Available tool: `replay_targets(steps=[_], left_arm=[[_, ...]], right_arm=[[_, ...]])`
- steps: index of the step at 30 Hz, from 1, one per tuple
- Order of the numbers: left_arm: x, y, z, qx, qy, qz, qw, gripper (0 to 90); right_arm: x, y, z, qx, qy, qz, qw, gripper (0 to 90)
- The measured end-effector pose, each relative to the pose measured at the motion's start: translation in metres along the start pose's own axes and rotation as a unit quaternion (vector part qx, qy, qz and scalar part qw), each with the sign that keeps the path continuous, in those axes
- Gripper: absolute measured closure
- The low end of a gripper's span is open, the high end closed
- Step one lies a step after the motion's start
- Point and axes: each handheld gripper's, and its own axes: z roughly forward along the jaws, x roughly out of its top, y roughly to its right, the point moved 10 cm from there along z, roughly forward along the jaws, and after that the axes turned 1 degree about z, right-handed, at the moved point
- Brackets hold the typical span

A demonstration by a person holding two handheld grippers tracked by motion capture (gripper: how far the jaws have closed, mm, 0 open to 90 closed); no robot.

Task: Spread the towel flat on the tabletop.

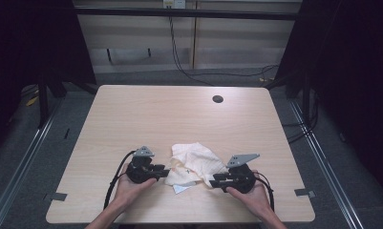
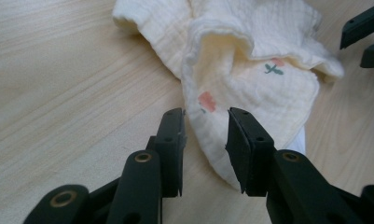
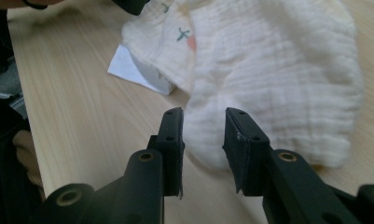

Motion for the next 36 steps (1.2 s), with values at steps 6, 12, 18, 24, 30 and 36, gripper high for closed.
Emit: replay_targets(steps=[6, 12, 18, 24, 30, 36], left_arm=[[-0.004, 0.004, 0.008, -0.007, -0.012, 0.023, 0.9996, 88.2], [-0.002, 0.007, 0.005, -0.026, -0.004, 0.023, 0.9994, 89.4], [0.007, 0.004, -0.008, -0.028, 0.022, 0.016, 0.9992, 89.5], [0.009, 0.001, -0.015, -0.029, 0.029, 0.024, 0.9989, 89.5], [0.007, 0.0, -0.012, -0.027, 0.022, 0.027, 0.999, 89.4], [0.006, -0.001, -0.012, -0.029, 0.02, 0.022, 0.9991, 89.3]], right_arm=[[-0.006, -0.001, 0.006, 0.003, 0.01, -0.013, 0.9999, 64.1], [-0.009, -0.002, 0.019, -0.011, -0.004, -0.036, 0.9993, 58.2], [-0.002, -0.001, 0.011, 0.004, 0.013, -0.019, 0.9997, 84.1], [0.007, 0.013, -0.006, 0.013, 0.044, 0.017, 0.9988, 84.3], [-0.001, 0.041, -0.006, -0.008, 0.038, 0.05, 0.998, 82.5], [-0.011, 0.047, 0.0, -0.031, 0.021, 0.051, 0.998, 71.9]])
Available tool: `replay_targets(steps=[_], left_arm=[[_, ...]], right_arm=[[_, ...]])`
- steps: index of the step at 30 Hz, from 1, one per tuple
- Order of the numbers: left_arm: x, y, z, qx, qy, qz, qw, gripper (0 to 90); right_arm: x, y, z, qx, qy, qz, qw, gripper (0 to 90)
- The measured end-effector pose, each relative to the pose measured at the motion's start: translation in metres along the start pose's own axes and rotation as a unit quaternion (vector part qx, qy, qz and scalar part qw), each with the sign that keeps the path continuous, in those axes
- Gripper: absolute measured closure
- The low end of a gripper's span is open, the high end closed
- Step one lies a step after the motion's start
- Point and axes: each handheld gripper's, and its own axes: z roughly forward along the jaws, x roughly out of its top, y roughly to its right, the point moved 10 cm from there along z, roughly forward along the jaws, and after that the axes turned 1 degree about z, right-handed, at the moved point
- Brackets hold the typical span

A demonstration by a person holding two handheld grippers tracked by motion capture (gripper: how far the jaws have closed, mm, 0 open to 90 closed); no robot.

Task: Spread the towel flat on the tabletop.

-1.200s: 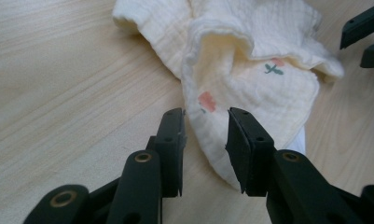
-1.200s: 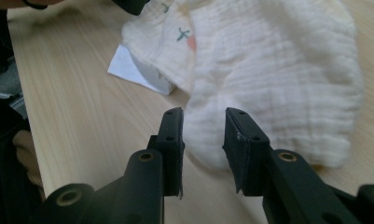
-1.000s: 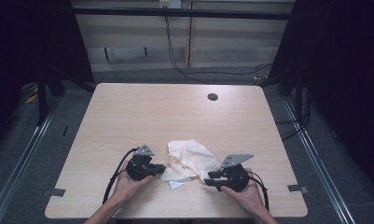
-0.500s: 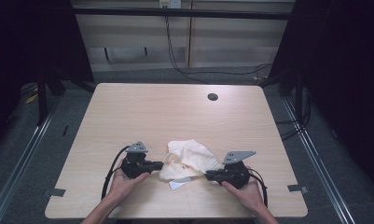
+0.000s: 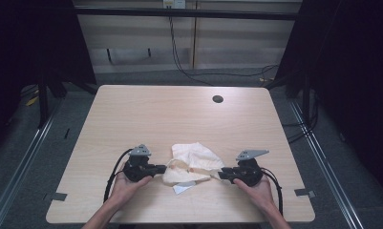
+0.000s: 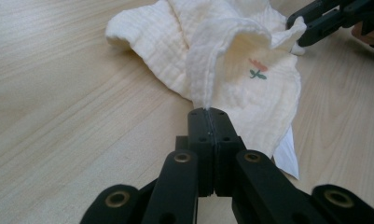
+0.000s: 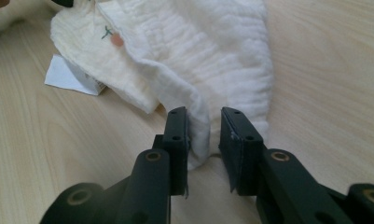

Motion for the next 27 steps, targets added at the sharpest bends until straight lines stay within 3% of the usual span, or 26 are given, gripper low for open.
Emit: replay_targets(steps=[2, 3, 5, 9, 11, 12, 15, 18, 21, 27], left_arm=[[0.0, -0.001, 0.0, 0.001, 0.0, -0.001, 1.0, 89.3], [-0.001, -0.001, 0.0, 0.001, 0.001, -0.004, 1.0, 89.3], [-0.001, -0.002, 0.0, 0.001, 0.001, -0.005, 1.0, 89.3], [-0.001, -0.002, 0.0, 0.0, 0.001, -0.006, 1.0, 89.2], [0.0, -0.002, 0.0, -0.001, 0.003, -0.008, 1.0, 89.1], [0.0, -0.003, -0.001, 0.0, 0.004, -0.008, 1.0, 89.1], [0.001, -0.004, -0.001, -0.002, 0.005, -0.012, 0.9999, 89.2], [0.002, -0.006, 0.0, -0.001, 0.005, -0.013, 0.9999, 89.2], [0.006, -0.007, 0.003, -0.004, 0.006, -0.009, 0.9999, 89.3], [0.005, -0.004, 0.004, -0.009, 0.002, -0.004, 1.0, 89.3]], right_arm=[[-0.001, 0.0, 0.0, 0.0, 0.001, 0.001, 1.0, 70.2], [0.0, -0.002, 0.001, -0.002, 0.004, -0.013, 0.9999, 63.7], [-0.001, -0.003, 0.002, -0.007, 0.0, -0.02, 0.9998, 59.0], [-0.002, -0.006, 0.004, -0.02, 0.001, -0.035, 0.9992, 56.5], [-0.002, -0.007, 0.004, -0.025, 0.001, -0.039, 0.9989, 59.2], [0.0, -0.004, 0.002, -0.029, 0.009, -0.038, 0.9988, 67.5], [0.008, -0.004, -0.004, -0.026, 0.032, -0.032, 0.9986, 75.4], [0.012, -0.002, -0.008, -0.024, 0.044, -0.027, 0.9984, 77.0], [0.017, 0.001, -0.016, -0.006, 0.063, 0.002, 0.998, 80.1], [0.019, 0.003, -0.02, 0.0, 0.073, 0.012, 0.9973, 75.4]])
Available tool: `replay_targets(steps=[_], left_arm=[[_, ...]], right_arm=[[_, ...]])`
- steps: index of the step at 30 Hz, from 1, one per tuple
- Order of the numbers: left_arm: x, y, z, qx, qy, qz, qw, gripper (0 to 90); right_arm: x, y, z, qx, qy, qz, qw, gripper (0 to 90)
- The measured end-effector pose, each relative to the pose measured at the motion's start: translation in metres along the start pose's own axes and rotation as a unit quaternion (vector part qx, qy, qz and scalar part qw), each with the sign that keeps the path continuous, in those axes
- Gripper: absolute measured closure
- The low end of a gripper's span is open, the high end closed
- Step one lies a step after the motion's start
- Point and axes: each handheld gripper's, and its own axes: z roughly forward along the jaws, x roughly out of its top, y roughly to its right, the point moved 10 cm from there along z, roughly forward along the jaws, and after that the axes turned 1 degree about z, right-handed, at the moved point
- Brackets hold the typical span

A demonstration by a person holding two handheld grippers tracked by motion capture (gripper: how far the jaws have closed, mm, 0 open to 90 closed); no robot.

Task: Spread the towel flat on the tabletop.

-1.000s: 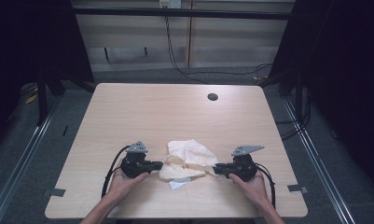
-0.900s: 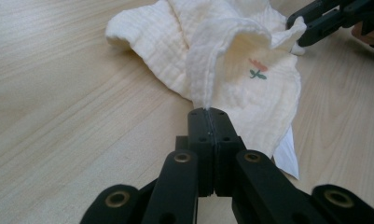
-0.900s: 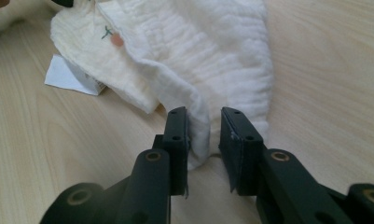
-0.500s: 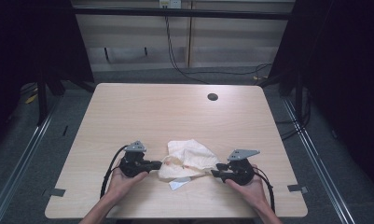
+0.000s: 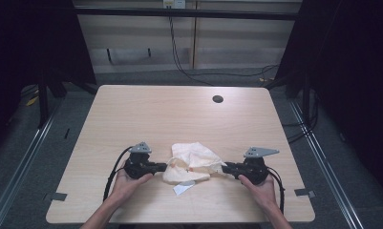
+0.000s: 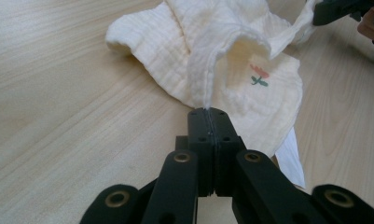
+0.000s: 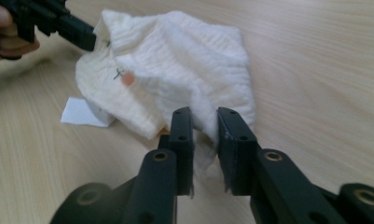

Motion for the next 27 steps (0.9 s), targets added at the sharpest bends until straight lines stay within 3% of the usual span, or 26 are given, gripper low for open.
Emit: replay_targets(steps=[4, 7, 8, 12, 19, 23, 26, 27], left_arm=[[0.0, -0.001, 0.0, 0.0, 0.001, -0.001, 1.0, 89.2], [0.0, -0.001, 0.0, 0.0, 0.002, -0.001, 1.0, 89.1], [0.0, -0.001, 0.0, -0.001, 0.001, -0.002, 1.0, 89.0], [0.0, 0.001, 0.001, -0.006, 0.002, -0.001, 1.0, 88.9], [0.003, 0.0, -0.001, -0.004, 0.008, -0.001, 1.0, 88.6], [0.003, 0.001, -0.001, -0.004, 0.008, 0.001, 1.0, 87.8], [0.004, 0.002, -0.001, -0.005, 0.009, 0.001, 0.9999, 87.9], [0.004, 0.002, -0.001, -0.005, 0.009, 0.001, 0.9999, 87.9]], right_arm=[[0.0, 0.01, -0.004, -0.015, 0.007, 0.016, 0.9997, 73.9], [-0.001, 0.009, -0.003, -0.01, 0.001, 0.015, 0.9998, 70.8], [-0.006, 0.007, 0.002, -0.016, -0.017, 0.006, 0.9997, 70.1], [-0.01, 0.002, 0.011, -0.024, -0.038, -0.024, 0.9987, 68.1], [-0.001, -0.005, 0.011, -0.033, -0.023, -0.045, 0.9982, 59.2], [0.001, -0.006, 0.012, -0.033, -0.024, -0.055, 0.9976, 59.2], [0.01, -0.011, 0.017, -0.017, -0.016, -0.068, 0.9974, 66.3], [0.013, -0.012, 0.018, -0.015, -0.013, -0.069, 0.9974, 74.7]])
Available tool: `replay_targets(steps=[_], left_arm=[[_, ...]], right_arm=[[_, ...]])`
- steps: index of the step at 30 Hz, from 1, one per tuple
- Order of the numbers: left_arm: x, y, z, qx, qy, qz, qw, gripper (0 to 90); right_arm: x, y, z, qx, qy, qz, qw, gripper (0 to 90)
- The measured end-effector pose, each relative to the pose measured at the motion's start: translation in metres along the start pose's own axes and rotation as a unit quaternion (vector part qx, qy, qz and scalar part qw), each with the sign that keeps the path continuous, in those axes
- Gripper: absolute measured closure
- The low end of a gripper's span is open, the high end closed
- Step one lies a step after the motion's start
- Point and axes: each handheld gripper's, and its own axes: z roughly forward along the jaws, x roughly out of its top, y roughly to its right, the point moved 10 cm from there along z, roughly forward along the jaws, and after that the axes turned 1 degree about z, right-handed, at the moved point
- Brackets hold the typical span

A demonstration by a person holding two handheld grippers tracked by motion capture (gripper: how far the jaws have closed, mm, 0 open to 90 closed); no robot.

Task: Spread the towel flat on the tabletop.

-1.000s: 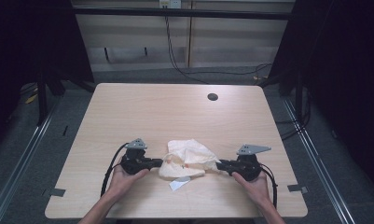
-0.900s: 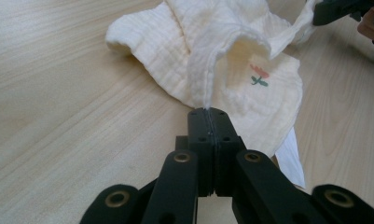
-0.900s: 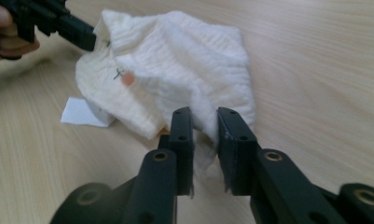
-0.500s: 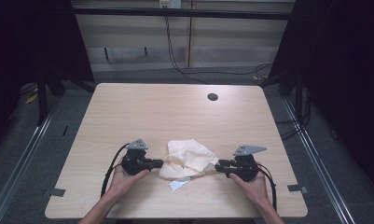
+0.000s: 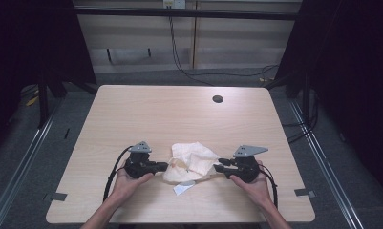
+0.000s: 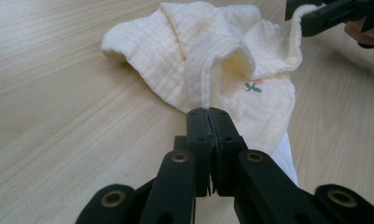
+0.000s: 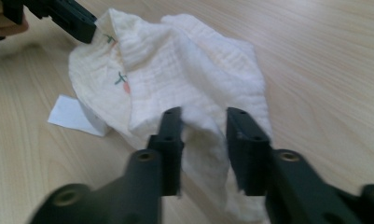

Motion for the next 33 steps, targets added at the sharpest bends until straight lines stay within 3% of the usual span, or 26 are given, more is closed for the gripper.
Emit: replay_targets(steps=[2, 3, 6, 8, 14, 18, 21, 29, 33], left_arm=[[0.0, 0.0, 0.0, 0.0, -0.001, 0.0, 1.0, 87.9], [-0.001, -0.001, 0.0, -0.001, -0.002, 0.002, 1.0, 87.9], [-0.001, -0.001, -0.001, -0.001, 0.0, 0.0, 1.0, 86.4], [-0.001, -0.001, -0.001, -0.001, 0.0, -0.001, 1.0, 80.6], [-0.008, 0.003, 0.002, -0.01, -0.011, -0.01, 0.9998, 64.1], [-0.008, 0.004, 0.001, -0.016, -0.01, -0.016, 0.9997, 57.6], [-0.016, 0.01, 0.006, -0.023, -0.03, -0.007, 0.9993, 55.4], [-0.025, 0.022, 0.016, -0.024, -0.053, 0.013, 0.9982, 62.7], [-0.027, 0.027, 0.018, -0.026, -0.06, 0.03, 0.9974, 76.0]], right_arm=[[0.001, -0.002, 0.0, 0.007, 0.0, -0.003, 1.0, 79.7], [-0.001, -0.005, 0.001, 0.017, -0.004, -0.005, 0.9998, 87.1], [0.0, -0.005, -0.002, 0.019, 0.0, 0.0, 0.9998, 89.1], [0.001, -0.004, -0.005, 0.017, 0.005, 0.005, 0.9998, 89.2], [-0.008, 0.012, -0.016, -0.011, 0.001, 0.033, 0.9994, 89.5], [-0.018, 0.02, -0.019, -0.024, -0.014, 0.049, 0.9984, 89.6], [-0.024, 0.029, -0.024, -0.043, -0.02, 0.066, 0.9967, 89.5], [-0.023, 0.041, -0.034, -0.057, -0.004, 0.083, 0.9949, 89.6], [-0.02, 0.044, -0.043, -0.061, 0.011, 0.09, 0.994, 89.5]])
